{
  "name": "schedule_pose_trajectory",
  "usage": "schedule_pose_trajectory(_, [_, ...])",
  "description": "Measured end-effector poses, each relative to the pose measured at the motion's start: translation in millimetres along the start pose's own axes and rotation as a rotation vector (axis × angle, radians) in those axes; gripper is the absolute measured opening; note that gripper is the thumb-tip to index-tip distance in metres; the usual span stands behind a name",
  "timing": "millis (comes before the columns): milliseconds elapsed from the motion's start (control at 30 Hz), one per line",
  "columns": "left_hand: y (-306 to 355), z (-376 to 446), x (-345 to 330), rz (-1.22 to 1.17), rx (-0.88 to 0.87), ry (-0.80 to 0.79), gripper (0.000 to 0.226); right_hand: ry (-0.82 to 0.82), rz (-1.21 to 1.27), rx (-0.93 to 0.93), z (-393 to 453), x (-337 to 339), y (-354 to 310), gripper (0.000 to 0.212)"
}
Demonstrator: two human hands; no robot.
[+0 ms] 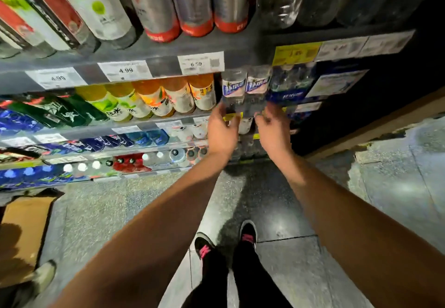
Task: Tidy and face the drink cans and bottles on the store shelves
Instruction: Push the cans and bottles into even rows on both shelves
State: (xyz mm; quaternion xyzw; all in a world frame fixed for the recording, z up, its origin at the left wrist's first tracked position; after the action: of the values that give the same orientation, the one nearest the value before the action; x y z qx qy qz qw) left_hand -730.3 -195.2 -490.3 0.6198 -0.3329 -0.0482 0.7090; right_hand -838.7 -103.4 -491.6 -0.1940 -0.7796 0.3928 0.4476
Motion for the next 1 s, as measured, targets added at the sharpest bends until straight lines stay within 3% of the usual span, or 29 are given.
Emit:
schedule_pose_trajectory(200, [-35.5, 57.9, -42.5, 0.059, 0.043, 0.186, 0.054, 0.088, 0.216, 0.044, 36.2, -23.3, 1.0, 0.062])
schedule_pose_trajectory(433, [-45.7, 69.8, -53.9, 0.015, -0.046, 0.347, 0.037, 0.207, 0.270, 0.110, 51.2, -40.3, 6.7, 0.072])
schedule_pose_trajectory(633, [-46.5, 68.4, -46.6, -0.018, 0.000, 0.220, 0.047, 0.238, 0.299, 0.091, 44.9, -39.7, -4.3, 0.064])
schedule_pose_trajectory(733, [-44.0, 50.4, -22.4, -0.022, 0.032, 0.292, 0.045, 0.310, 0.374, 0.098, 35.5, -43.0, -5.5, 0.056])
schedule_pose_trajectory(867, [-56.2, 24.9, 26.3, -0.093, -0.021, 0.544, 0.028, 0.121, 0.271, 0.078, 10.2, -67.4, -15.1, 0.028])
schedule_pose_trajectory(1000, [-83.4, 31.4, 58.8, -0.048, 0.003, 0.636, 0.054, -0.003, 0.111, 0.143, 6.5, -103.1, -24.2, 0.048])
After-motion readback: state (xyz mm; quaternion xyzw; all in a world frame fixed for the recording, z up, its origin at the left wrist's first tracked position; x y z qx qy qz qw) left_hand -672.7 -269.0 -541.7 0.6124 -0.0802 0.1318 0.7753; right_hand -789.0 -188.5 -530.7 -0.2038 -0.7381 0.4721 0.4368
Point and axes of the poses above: each hand's wrist, its own z-axis towards the middle knuckle, its own x-axis out of the back of the hand, y = z × x, the point moved 4 cm from there along z, towards the middle knuckle, and after that the axes turned 10 degrees about -x, right-handed, at the moved point
